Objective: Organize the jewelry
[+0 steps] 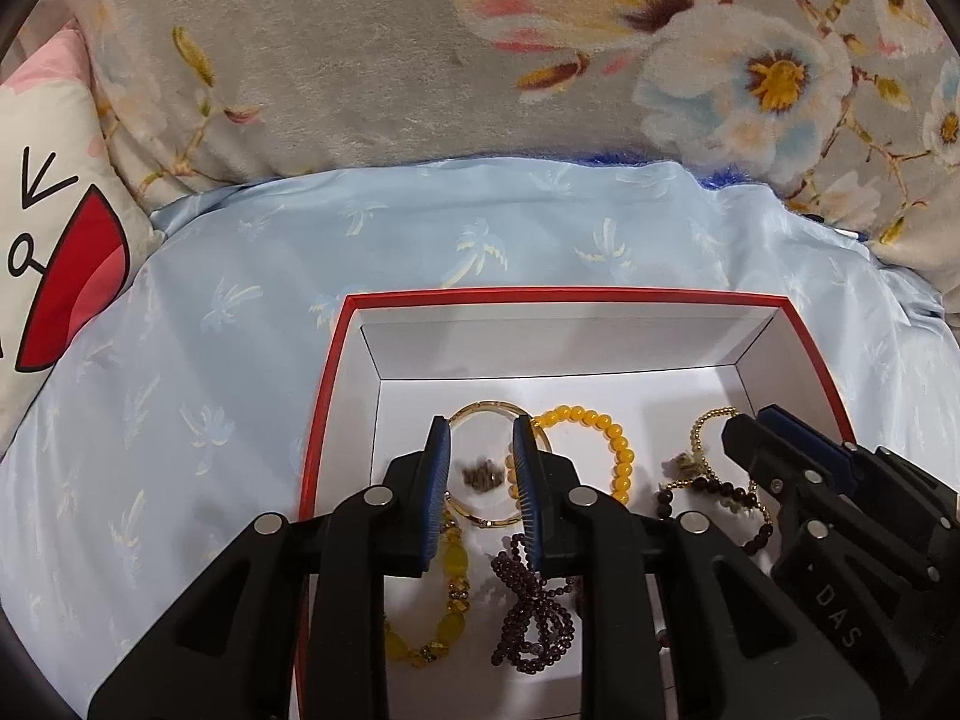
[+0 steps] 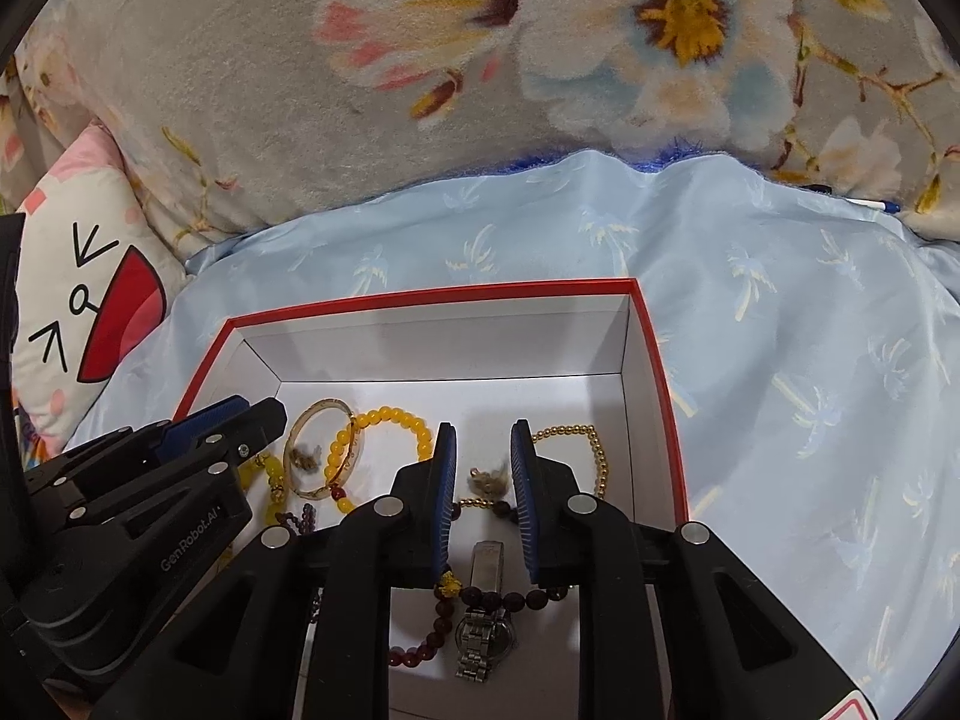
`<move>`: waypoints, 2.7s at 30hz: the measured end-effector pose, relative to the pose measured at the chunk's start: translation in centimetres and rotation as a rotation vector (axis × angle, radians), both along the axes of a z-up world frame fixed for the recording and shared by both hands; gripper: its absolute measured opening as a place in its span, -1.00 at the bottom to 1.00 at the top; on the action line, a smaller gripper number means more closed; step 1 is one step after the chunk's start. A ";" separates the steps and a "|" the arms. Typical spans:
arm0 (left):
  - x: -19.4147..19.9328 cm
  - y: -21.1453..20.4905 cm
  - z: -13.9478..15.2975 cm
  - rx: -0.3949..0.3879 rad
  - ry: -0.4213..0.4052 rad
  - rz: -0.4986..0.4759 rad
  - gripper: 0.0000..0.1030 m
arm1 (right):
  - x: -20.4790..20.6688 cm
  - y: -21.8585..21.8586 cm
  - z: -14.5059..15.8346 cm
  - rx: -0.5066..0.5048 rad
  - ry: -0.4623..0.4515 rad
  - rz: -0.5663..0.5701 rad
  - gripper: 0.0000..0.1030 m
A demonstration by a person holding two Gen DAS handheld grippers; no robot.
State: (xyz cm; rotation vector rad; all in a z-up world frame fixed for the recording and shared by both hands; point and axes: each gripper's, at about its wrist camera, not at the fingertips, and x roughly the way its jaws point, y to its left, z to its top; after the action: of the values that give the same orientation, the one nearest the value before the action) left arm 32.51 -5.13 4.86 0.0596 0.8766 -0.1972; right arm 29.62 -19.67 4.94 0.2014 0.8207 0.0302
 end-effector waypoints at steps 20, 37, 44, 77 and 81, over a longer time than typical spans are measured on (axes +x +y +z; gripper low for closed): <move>-3.3 0.2 1.6 0.011 -0.030 0.000 -0.57 | -3.7 1.3 1.9 -0.058 -0.056 -0.015 -0.27; -8.9 0.2 4.0 0.048 -0.085 0.026 -0.09 | -9.9 2.2 3.9 -0.159 -0.088 -0.105 -0.11; -9.9 0.9 4.2 0.044 -0.085 0.067 0.19 | -11.2 1.5 4.1 -0.153 -0.095 -0.142 0.17; -13.1 2.5 4.0 0.080 -0.089 0.161 0.66 | -14.7 1.3 3.8 -0.154 -0.095 -0.177 0.45; -13.2 2.6 4.1 0.075 -0.088 0.162 0.66 | -14.9 1.5 4.0 -0.169 -0.097 -0.180 0.45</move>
State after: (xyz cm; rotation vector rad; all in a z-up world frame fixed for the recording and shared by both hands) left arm 19.32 -2.52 8.94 0.0664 0.7968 -0.0103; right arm 14.67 -18.14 8.94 0.1121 0.7018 -0.1965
